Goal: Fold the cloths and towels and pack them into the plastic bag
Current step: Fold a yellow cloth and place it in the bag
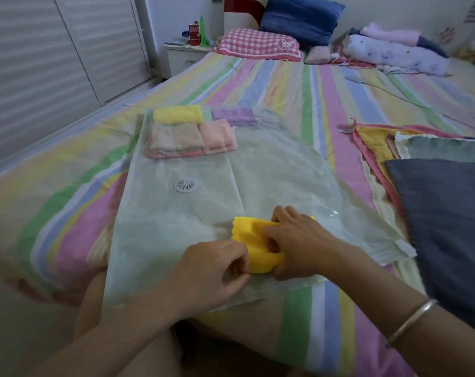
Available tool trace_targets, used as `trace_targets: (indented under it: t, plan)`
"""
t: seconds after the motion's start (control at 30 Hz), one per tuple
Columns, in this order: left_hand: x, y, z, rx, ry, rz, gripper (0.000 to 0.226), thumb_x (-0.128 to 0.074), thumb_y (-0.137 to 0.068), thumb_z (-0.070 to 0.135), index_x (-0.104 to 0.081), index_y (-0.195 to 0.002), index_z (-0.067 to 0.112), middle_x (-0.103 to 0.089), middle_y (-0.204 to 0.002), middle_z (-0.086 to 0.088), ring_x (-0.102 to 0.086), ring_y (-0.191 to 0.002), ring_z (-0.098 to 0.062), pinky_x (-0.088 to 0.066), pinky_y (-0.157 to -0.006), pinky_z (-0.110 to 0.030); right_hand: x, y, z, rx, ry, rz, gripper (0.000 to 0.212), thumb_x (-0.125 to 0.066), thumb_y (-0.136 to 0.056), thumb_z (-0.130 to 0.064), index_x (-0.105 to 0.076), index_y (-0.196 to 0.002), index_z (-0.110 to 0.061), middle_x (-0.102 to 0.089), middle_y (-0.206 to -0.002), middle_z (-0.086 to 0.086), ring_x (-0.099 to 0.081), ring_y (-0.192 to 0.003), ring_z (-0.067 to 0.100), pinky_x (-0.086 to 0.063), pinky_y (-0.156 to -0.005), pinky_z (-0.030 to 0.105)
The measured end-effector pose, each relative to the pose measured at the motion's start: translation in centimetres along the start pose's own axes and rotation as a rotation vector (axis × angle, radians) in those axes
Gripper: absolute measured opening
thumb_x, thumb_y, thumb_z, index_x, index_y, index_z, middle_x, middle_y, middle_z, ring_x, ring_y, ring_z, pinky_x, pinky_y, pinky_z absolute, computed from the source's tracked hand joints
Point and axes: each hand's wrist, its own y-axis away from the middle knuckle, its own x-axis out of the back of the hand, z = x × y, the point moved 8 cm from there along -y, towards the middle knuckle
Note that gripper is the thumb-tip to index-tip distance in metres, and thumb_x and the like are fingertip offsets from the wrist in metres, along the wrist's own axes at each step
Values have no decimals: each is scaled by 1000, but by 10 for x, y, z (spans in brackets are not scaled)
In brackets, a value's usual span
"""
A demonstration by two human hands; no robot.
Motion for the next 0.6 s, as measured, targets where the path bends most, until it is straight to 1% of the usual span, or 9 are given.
trace_targets:
  t: [0.07, 0.13, 0.2, 0.27, 0.3, 0.4, 0.47, 0.53, 0.6]
  plan:
    - [-15, -1, 1, -31, -29, -78, 23, -62, -74, 51, -53, -80, 31, -56, -81, 15, -51, -77, -3, -43, -60, -26, 0, 11, 14, -32, 20, -24, 44, -70, -65, -50, -49, -95, -26, -38, -110, 2, -40, -103, 22, -31, -70, 32]
    - [-31, -4, 1, -50, -85, -177, 37, -58, -69, 64, -57, -87, 31, -56, -89, 14, -52, -85, -8, -43, -66, -28, -3, 24, 28, -74, 23, -66, 45, -69, -67, -52, -48, -96, -25, -36, -109, 2, -40, -102, 22, -33, -68, 32]
    - [-40, -8, 0, -46, -136, -230, 48, -56, -64, 68, -57, -94, 32, -55, -96, 13, -51, -92, -10, -44, -71, -30, -10, 36, 42, -124, -26, -124, 44, -70, -68, -53, -47, -94, -25, -35, -109, 1, -40, -101, 21, -38, -69, 32]
    - [-44, -11, -6, -7, -102, -254, 50, -59, -63, 68, -56, -97, 33, -54, -100, 15, -48, -95, -6, -45, -75, -31, -17, 47, 52, -172, -89, -171, 42, -70, -69, -52, -49, -94, -25, -35, -111, 1, -42, -98, 21, -43, -73, 33]
    - [-45, -12, -9, 10, -64, -269, 50, -61, -62, 69, -57, -98, 33, -54, -100, 16, -47, -94, -4, -45, -77, -30, -20, 51, 56, -193, -118, -181, 41, -70, -69, -51, -50, -94, -25, -37, -113, 1, -44, -95, 21, -42, -73, 32]
    - [-43, -15, -15, 62, 73, -312, 56, -61, -60, 74, -63, -97, 33, -58, -98, 16, -51, -91, 0, -46, -81, -27, -26, 61, 62, -251, -184, -160, 38, -70, -70, -48, -49, -93, -26, -43, -106, 1, -46, -85, 19, -33, -64, 28]
    - [-39, -17, -17, 98, 146, -329, 54, -64, -61, 72, -66, -96, 31, -61, -96, 16, -55, -90, 1, -46, -80, -22, -27, 66, 64, -287, -182, -129, 37, -69, -71, -48, -49, -94, -26, -45, -98, 0, -47, -81, 19, -30, -58, 28]
    - [-35, -17, -15, 94, 151, -330, 40, -70, -70, 62, -68, -94, 30, -64, -93, 17, -57, -87, 2, -45, -75, -16, -27, 71, 65, -316, -152, -97, 37, -67, -71, -50, -49, -94, -26, -45, -94, -1, -48, -79, 19, -29, -55, 27]
    - [-28, -16, -8, 53, 89, -301, 27, -64, -77, 56, -69, -88, 31, -65, -87, 18, -58, -80, 3, -45, -69, -15, -23, 76, 64, -336, -145, -28, 38, -64, -69, -52, -48, -93, -27, -43, -92, -3, -45, -79, 18, -27, -54, 28]
